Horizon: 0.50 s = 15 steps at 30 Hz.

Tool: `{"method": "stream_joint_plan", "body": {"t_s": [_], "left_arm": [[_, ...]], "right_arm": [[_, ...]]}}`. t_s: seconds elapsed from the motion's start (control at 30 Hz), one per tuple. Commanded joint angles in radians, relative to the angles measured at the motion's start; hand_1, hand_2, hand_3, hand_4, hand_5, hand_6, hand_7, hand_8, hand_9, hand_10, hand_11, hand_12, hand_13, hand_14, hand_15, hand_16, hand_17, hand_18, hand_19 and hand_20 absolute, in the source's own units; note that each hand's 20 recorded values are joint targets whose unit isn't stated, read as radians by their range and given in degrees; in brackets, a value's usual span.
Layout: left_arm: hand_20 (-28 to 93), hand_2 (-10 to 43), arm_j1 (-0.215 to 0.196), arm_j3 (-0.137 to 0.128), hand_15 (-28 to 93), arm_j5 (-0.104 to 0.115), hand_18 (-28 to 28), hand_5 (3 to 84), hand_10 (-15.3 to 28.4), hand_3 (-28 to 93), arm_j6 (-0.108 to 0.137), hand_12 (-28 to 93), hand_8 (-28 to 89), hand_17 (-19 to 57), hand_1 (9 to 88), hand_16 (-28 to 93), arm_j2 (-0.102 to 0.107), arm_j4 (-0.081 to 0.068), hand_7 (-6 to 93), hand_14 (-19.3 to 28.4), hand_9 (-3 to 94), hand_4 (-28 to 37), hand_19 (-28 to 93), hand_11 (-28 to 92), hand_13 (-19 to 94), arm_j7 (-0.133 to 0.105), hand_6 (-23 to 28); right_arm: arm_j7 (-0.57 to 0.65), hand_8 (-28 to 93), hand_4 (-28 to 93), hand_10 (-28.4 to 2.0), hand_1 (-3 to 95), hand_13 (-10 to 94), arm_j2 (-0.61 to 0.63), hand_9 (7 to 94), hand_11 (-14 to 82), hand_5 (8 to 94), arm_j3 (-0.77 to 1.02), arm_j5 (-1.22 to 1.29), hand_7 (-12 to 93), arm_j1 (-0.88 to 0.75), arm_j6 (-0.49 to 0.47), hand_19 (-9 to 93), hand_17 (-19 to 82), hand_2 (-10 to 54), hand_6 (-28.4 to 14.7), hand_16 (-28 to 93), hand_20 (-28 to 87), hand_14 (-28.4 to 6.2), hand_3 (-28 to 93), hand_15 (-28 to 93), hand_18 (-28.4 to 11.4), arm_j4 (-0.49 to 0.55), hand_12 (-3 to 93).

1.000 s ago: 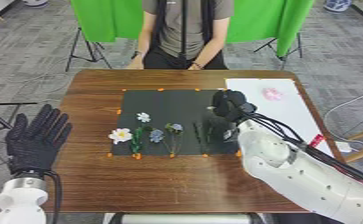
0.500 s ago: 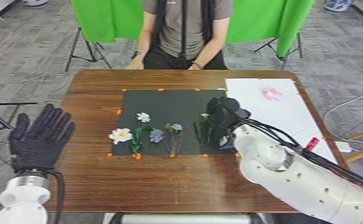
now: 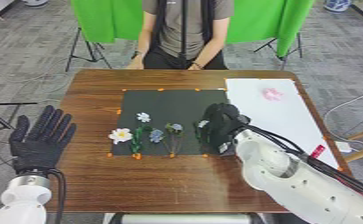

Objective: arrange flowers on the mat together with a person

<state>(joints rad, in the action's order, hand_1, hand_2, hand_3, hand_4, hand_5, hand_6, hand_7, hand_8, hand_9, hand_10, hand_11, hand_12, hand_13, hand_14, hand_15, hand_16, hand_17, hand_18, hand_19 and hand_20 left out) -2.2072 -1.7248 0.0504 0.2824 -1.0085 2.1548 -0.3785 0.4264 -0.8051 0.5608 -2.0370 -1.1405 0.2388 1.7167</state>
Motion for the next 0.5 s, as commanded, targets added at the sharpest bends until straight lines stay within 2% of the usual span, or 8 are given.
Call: {"method": "stream_joint_plan", "body": {"t_s": [0.03, 0.13, 0.23, 0.3, 0.4, 0.5], "left_arm": [[9, 13.9, -0.011, 0.007, 26, 0.012, 10.8, 43.7, 14.1, 69, 0.005, 7, -10, -5.1, 26.2, -7, -0.007, -0.003, 14.3, 13.3, 38.0, -28.3, 26, 19, 24, -0.008, 8.7], [9, 14.0, -0.012, 0.002, 26, 0.016, 10.7, 43.7, 14.0, 69, 0.011, 7, -10, -5.0, 26.2, -7, -0.012, -0.002, 14.3, 13.3, 38.0, -28.3, 26, 19, 24, -0.006, 8.8], [10, 14.0, -0.019, -0.021, 26, 0.034, 10.7, 43.8, 14.0, 69, 0.016, 7, -10, -5.1, 26.2, -7, -0.017, -0.001, 14.5, 13.3, 37.7, -28.3, 26, 19, 24, -0.039, 8.8], [10, 14.0, -0.029, -0.039, 26, 0.025, 10.8, 43.8, 14.0, 69, 0.024, 8, -10, -5.1, 26.3, -7, -0.016, 0.005, 14.6, 13.3, 37.6, -28.3, 26, 19, 24, -0.048, 8.8], [10, 14.0, -0.042, -0.053, 27, 0.016, 10.9, 43.8, 13.9, 69, 0.016, 7, -10, -5.1, 26.3, -7, -0.012, 0.014, 14.7, 13.4, 37.4, -28.3, 26, 19, 24, -0.055, 8.8], [10, 14.0, -0.04, -0.058, 26, -0.021, 10.9, 43.8, 13.9, 69, 0.013, 7, -10, -5.1, 26.2, -7, -0.015, 0.014, 14.7, 13.3, 37.3, -28.3, 26, 19, 24, -0.046, 8.8]], "right_arm": [[0.005, -16, -28, -9.0, 54.9, 56, 0.017, 62.8, 17.8, 55.7, 0.061, 0.01, 25, -0.043, 0.005, 63, 24, -6.8, 1.3, 39, 30, -3.6, 71, 36, -15.5, 0.045, 22.2], [0.006, -17, -28, -10.2, 51.8, 53, 0.043, 59.5, 19.2, 53.4, 0.139, -0.007, 25, -0.105, -0.013, 62, 24, -7.5, 0.5, 33, 29, -6.2, 74, 39, -15.7, 0.115, 18.0], [-0.002, -16, -28, -11.1, 48.4, 49, 0.065, 56.6, 16.3, 51.6, 0.223, -0.019, 22, -0.168, -0.06, 56, 23, -8.6, -0.8, 20, 21, -9.4, 78, 37, -14.7, 0.188, 16.3], [-0.005, -15, -28, -11.7, 47.6, 47, 0.078, 55.3, 15.2, 50.8, 0.272, -0.005, 21, -0.204, -0.082, 52, 22, -9.2, -1.2, 18, 17, -9.8, 79, 34, -14.5, 0.23, 15.9], [-0.036, -15, -28, -12.7, 46.4, 45, 0.087, 53.2, 14.0, 49.5, 0.366, 0.041, 20, -0.272, -0.092, 50, 22, -9.4, -1.8, 17, 15, -10.9, 78, 31, -14.3, 0.278, 15.6], [-0.105, -14, -28, -13.1, 44.2, 42, 0.076, 50.5, 12.9, 47.8, 0.489, 0.181, 19, -0.353, -0.108, 48, 21, -8.1, -2.3, 16, 13, -11.2, 78, 30, -14.0, 0.309, 15.4]]}}
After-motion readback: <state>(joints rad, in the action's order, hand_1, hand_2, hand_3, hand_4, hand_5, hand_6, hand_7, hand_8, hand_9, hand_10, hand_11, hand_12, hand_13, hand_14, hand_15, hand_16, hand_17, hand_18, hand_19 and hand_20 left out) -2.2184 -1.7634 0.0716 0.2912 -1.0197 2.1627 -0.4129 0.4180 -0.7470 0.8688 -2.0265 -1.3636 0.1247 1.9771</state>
